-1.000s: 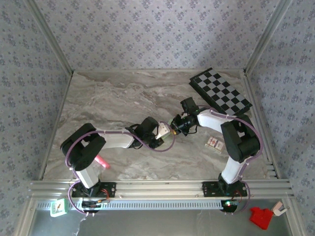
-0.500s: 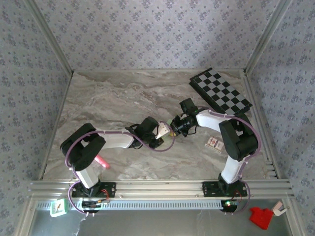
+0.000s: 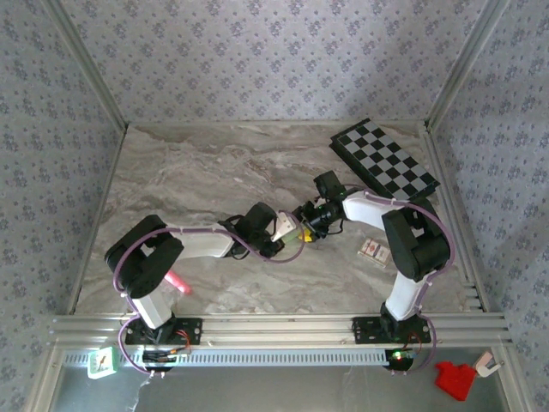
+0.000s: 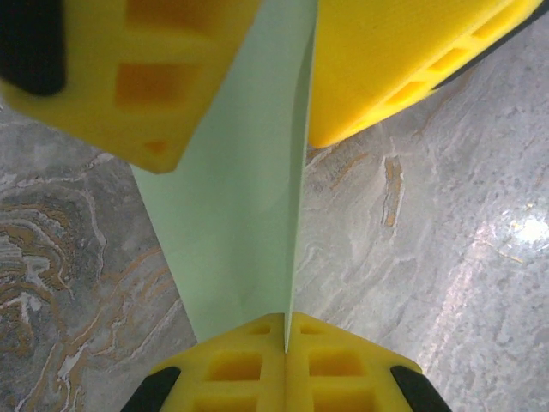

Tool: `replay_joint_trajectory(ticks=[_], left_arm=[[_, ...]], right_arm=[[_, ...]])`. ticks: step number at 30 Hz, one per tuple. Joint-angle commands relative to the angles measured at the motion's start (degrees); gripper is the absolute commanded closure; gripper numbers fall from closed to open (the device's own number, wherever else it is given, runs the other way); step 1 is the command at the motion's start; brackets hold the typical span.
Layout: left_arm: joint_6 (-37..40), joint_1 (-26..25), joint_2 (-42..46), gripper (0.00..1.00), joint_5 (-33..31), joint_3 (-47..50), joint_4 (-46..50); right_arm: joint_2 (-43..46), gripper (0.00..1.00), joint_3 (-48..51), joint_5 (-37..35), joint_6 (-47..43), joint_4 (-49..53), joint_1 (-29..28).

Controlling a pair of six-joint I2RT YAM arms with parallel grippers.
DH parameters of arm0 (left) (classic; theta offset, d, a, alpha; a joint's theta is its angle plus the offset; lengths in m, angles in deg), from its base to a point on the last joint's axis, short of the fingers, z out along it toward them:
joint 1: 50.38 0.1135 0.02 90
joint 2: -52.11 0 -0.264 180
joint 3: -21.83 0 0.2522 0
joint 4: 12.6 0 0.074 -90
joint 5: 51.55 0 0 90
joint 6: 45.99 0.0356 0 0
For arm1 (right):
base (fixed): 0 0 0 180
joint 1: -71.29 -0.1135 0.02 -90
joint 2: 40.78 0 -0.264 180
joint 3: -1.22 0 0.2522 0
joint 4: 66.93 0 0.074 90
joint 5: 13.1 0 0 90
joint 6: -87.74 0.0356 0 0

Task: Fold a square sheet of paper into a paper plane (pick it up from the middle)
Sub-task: Fold the wing for the fifth time at the center of the table.

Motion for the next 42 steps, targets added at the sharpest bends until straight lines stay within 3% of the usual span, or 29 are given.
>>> replay_joint_trajectory(ticks=[1, 13, 19, 31, 42], left_arm=[[-1.7, 0.8, 0.0, 1.00, 2.3, -1.8, 1.4], [-6.9, 2.0, -1.8, 1.00, 6.7, -3.1, 3.3], [-8.9, 2.9, -4.3, 1.00, 10.3, -6.4, 7.0], [-14.2, 5.1, -7.6, 1.00, 11.9, -10.7, 11.1], [-28.1, 10.9, -7.7, 1.00, 17.4, -10.0, 8.5]], right_arm=[[2.5, 0.39, -1.2, -1.7, -3.5, 2.3, 2.0], [10.7, 0.26, -0.5, -10.0, -12.7, 6.0, 9.3], [12.0, 0.25, 0.4, -10.4, -13.3, 6.4, 11.1], [14.3, 0.25, 2.4, -11.7, -13.6, 5.5, 12.8], [15.2, 0.25, 5.8, -9.1, -13.9, -1.5, 12.2]])
